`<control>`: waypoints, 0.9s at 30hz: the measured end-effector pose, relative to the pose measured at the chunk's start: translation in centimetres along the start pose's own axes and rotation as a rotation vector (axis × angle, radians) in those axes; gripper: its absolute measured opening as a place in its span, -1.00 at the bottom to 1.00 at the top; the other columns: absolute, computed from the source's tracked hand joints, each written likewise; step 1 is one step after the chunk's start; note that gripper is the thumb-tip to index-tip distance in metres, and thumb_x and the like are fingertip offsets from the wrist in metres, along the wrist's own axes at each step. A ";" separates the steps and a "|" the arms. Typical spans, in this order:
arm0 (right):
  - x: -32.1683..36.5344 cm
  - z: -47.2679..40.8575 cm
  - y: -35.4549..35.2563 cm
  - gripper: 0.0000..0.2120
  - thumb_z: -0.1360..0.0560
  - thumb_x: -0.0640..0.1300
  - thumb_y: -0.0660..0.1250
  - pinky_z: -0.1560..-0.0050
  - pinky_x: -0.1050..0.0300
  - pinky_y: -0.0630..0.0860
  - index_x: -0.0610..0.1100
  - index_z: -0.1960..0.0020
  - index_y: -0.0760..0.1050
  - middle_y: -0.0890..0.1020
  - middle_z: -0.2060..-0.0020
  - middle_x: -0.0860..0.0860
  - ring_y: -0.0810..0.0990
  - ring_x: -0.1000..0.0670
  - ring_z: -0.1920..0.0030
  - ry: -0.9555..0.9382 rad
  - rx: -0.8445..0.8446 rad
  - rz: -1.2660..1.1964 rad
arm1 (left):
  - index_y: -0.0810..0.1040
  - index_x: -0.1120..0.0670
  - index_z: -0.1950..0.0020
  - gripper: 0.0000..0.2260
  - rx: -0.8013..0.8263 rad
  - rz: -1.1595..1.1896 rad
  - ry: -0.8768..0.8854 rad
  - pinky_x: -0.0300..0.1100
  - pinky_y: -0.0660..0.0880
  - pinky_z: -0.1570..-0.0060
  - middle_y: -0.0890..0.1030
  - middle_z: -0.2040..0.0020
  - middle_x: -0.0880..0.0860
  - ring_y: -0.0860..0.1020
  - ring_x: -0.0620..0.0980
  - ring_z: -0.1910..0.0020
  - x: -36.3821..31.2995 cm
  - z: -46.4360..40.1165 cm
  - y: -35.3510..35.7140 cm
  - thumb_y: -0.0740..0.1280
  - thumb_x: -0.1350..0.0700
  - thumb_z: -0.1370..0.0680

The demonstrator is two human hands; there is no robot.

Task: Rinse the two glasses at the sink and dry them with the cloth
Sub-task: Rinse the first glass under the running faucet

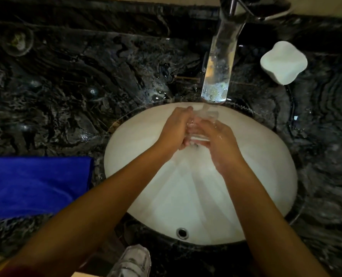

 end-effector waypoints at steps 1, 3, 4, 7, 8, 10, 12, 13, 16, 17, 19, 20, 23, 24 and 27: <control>0.4 -0.2 0.5 -0.87 -0.54 -0.12 0.38 0.03 -0.03 0.63 -0.14 0.07 0.69 0.73 0.22 -0.22 0.75 -0.15 0.18 0.004 0.062 0.040 | 0.52 0.12 -0.17 -0.65 0.047 0.001 -0.022 -0.25 0.20 0.49 0.44 0.37 0.16 0.36 0.01 0.54 0.0 -0.1 0.2 0.15 -0.11 -0.62; 1.1 -0.7 0.9 -0.81 -0.57 -0.07 0.38 -0.04 -0.13 0.66 -0.17 0.00 0.69 0.75 0.20 -0.21 0.76 -0.20 0.13 -0.015 0.143 0.149 | 0.55 0.17 -0.05 -0.62 0.121 -0.011 -0.033 -0.24 0.20 0.50 0.43 0.32 0.23 0.35 0.03 0.53 -0.3 -0.3 0.3 0.10 -0.09 -0.63; 1.4 -0.8 1.2 -0.80 -0.59 -0.06 0.37 -0.09 -0.12 0.66 -0.16 -0.03 0.70 0.76 0.17 -0.20 0.76 -0.20 0.08 -0.031 0.186 0.194 | 0.54 0.15 0.06 -0.62 0.145 -0.019 -0.043 -0.22 0.20 0.48 0.40 0.34 0.23 0.34 0.03 0.52 -0.5 -0.3 0.1 0.08 -0.07 -0.65; 2.0 -0.8 1.5 -0.86 -0.60 -0.10 0.37 -0.01 0.21 0.62 -0.04 0.00 0.72 0.78 0.12 0.03 0.75 0.03 0.04 -0.064 0.318 0.326 | 0.55 0.07 0.24 -0.56 0.271 -0.048 -0.102 -0.21 0.19 0.46 0.37 0.38 0.13 0.36 0.03 0.50 -0.9 -0.4 -0.4 0.06 -0.08 -0.67; 2.2 -0.7 1.6 -0.88 -0.58 -0.12 0.40 0.06 0.28 0.58 -0.02 0.04 0.73 0.77 0.15 0.08 0.73 0.11 0.10 -0.074 0.362 0.356 | 0.56 0.10 0.17 -0.58 0.310 -0.060 -0.121 -0.24 0.19 0.48 0.41 0.38 0.12 0.38 0.02 0.50 -0.7 -0.5 -0.6 0.07 -0.10 -0.67; 2.8 -0.6 1.4 -0.85 -0.56 -0.18 0.42 0.13 0.31 0.54 0.00 0.15 0.70 0.72 0.24 0.12 0.68 0.18 0.21 -0.094 0.384 0.365 | 0.52 0.16 0.00 -0.61 0.359 -0.038 -0.147 -0.29 0.19 0.51 0.51 0.39 0.08 0.39 0.00 0.50 -0.6 -0.2 -0.5 0.07 -0.11 -0.67; 3.1 -1.1 0.6 -0.75 -0.58 -0.24 0.35 0.11 0.26 0.53 -0.07 0.25 0.63 0.69 0.34 0.11 0.68 0.16 0.26 -0.107 0.283 0.322 | 0.52 0.20 -0.14 -0.58 0.328 0.006 -0.156 -0.28 0.20 0.49 0.59 0.33 0.07 0.39 0.00 0.48 -0.5 -0.1 0.2 0.07 -0.12 -0.68; 2.9 -1.5 0.3 -0.71 -0.59 -0.21 0.29 0.10 0.18 0.54 -0.11 0.29 0.60 0.68 0.38 0.07 0.68 0.11 0.28 -0.098 0.194 0.298 | 0.52 0.19 -0.17 -0.57 0.275 0.007 -0.142 -0.25 0.22 0.46 0.60 0.29 0.07 0.40 0.00 0.47 -0.6 -0.1 0.4 0.07 -0.12 -0.69; 1.1 -2.6 -0.7 -0.64 -0.62 -0.04 0.18 -0.05 -0.05 0.60 -0.17 0.19 0.61 0.72 0.31 -0.13 0.71 -0.16 0.20 0.091 -0.003 0.126 | 0.50 0.11 -0.06 -0.73 0.126 -0.058 0.006 -0.22 0.27 0.46 0.56 0.31 0.07 0.44 -0.01 0.51 -1.4 0.0 0.8 0.11 -0.03 -0.71; 0.1 -3.1 -0.4 -0.66 -0.62 -0.02 0.17 -0.06 -0.12 0.61 -0.20 0.08 0.63 0.73 0.22 -0.19 0.71 -0.23 0.14 0.173 0.030 0.007 | 0.49 0.10 -0.07 -0.82 0.080 -0.136 0.116 -0.23 0.30 0.49 0.56 0.28 0.03 0.48 -0.05 0.49 -2.0 0.1 0.3 0.16 0.03 -0.70; -1.5 -3.5 -0.2 -0.69 -0.60 0.03 0.20 0.11 -0.07 0.57 -0.15 -0.09 0.61 0.68 0.12 -0.16 0.67 -0.21 0.14 0.333 0.128 -0.148 | 0.50 0.08 -0.11 -0.93 0.055 -0.291 0.348 -0.31 0.41 0.39 0.57 0.15 -0.07 0.54 -0.24 0.34 -3.0 0.3 -0.3 0.31 0.17 -0.63; -1.9 -3.6 -0.2 -0.68 -0.57 0.07 0.23 0.20 0.01 0.49 -0.12 -0.12 0.61 0.62 0.09 -0.15 0.62 -0.16 0.18 0.389 0.145 -0.196 | 0.51 0.04 -0.12 -0.84 0.077 -0.359 0.449 -0.35 0.44 0.29 0.58 0.10 -0.10 0.55 -0.27 0.24 -3.5 0.6 -0.3 0.40 0.19 -0.58; -2.8 -4.3 -0.2 -0.65 -0.48 0.09 0.35 0.26 0.07 0.32 -0.11 -0.15 0.62 0.55 0.07 -0.15 0.44 -0.09 0.28 0.385 0.127 -0.276 | 0.49 -0.10 -0.20 -0.57 0.113 -0.503 0.664 -0.29 0.48 0.16 0.60 0.00 -0.09 0.56 -0.14 0.15 -4.3 1.8 -0.1 0.59 0.02 -0.42; -2.7 -4.5 0.0 -0.67 -0.49 0.08 0.36 0.27 0.09 0.32 -0.11 -0.12 0.64 0.61 0.11 -0.13 0.44 -0.09 0.29 0.348 0.116 -0.265 | 0.49 -0.10 -0.23 -0.53 0.119 -0.516 0.687 -0.27 0.49 0.16 0.59 -0.03 -0.10 0.55 -0.16 0.14 -4.3 1.8 -0.2 0.60 -0.01 -0.40; -1.5 -3.7 0.6 -0.66 -0.49 0.15 0.35 0.33 0.12 0.38 -0.08 -0.04 0.71 0.68 0.17 -0.11 0.48 -0.13 0.26 0.230 0.088 -0.134 | 0.46 -0.05 -0.28 -0.57 0.092 -0.472 0.601 -0.13 0.53 0.04 0.62 -0.14 -0.01 0.60 -0.09 0.00 -3.0 0.8 -0.8 0.52 -0.06 -0.48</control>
Point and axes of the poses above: each hand's wrist, its own z-axis away from the middle knuckle, its own y-axis out of the palm, x = y × z, the point moved 8 cm from there along -z, towards the middle knuckle
